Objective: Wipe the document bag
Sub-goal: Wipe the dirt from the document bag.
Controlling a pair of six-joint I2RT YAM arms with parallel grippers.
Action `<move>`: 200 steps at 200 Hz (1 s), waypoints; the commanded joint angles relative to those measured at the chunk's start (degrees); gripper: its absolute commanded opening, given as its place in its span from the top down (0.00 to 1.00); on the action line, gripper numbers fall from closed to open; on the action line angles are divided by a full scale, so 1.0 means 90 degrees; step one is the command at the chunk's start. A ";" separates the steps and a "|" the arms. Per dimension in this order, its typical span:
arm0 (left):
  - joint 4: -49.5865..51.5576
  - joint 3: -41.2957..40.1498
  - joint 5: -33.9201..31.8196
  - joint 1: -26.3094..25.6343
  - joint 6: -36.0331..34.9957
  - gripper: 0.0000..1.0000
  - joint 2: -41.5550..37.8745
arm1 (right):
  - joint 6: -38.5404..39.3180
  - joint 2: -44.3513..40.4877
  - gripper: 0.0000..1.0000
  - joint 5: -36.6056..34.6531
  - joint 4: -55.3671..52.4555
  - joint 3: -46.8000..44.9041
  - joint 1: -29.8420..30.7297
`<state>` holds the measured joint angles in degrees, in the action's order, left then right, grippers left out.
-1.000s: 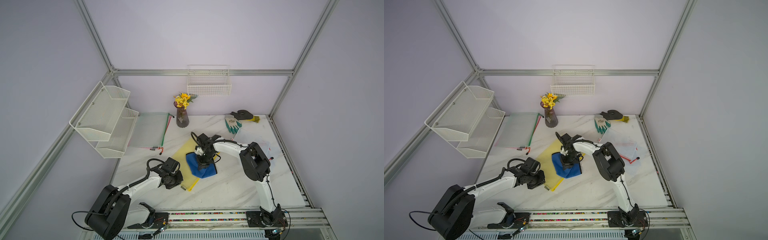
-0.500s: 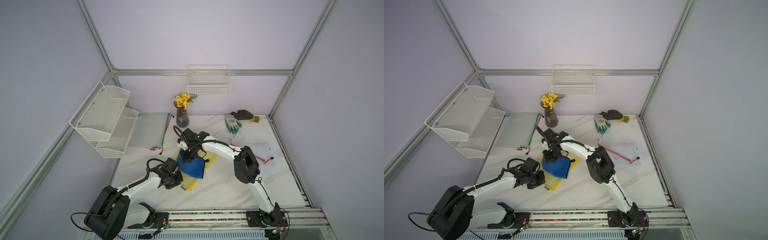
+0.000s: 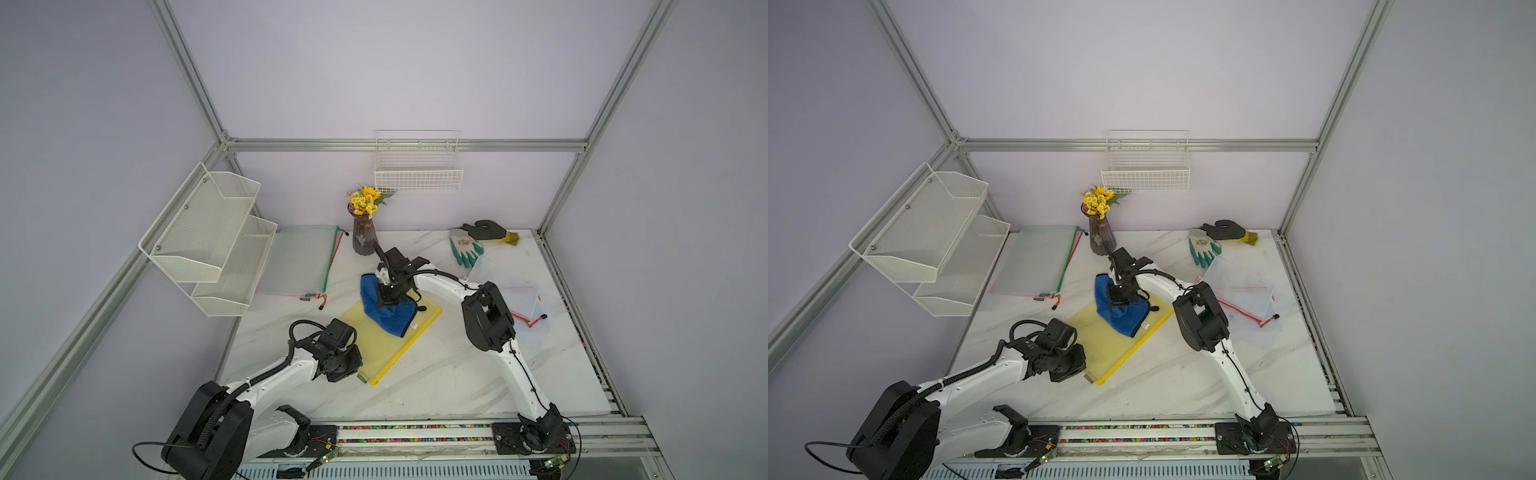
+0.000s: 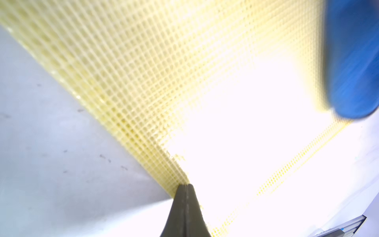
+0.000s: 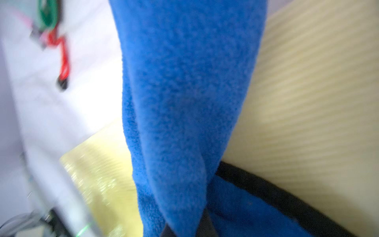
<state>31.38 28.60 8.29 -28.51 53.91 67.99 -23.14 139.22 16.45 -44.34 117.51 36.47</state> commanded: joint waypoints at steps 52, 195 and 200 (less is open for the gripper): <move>0.0723 -0.0006 -0.0286 -0.0006 -0.0157 1.00 0.0411 | 0.1351 -0.1075 1.00 0.0320 -0.1440 -0.0952 0.0552; 0.0805 0.0112 -0.0294 0.0004 -0.0385 1.00 0.0542 | 0.0035 -0.2219 1.00 -0.2591 -0.0878 -0.2791 -0.0531; 0.0811 0.0111 -0.0304 0.0004 -0.0385 1.00 0.0539 | 0.0105 -0.2262 1.00 -0.2676 -0.0960 -0.2692 -0.0529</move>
<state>33.50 31.73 8.32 -28.51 51.51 71.50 -23.73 121.67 10.41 -49.60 92.71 32.73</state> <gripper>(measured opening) 0.049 0.063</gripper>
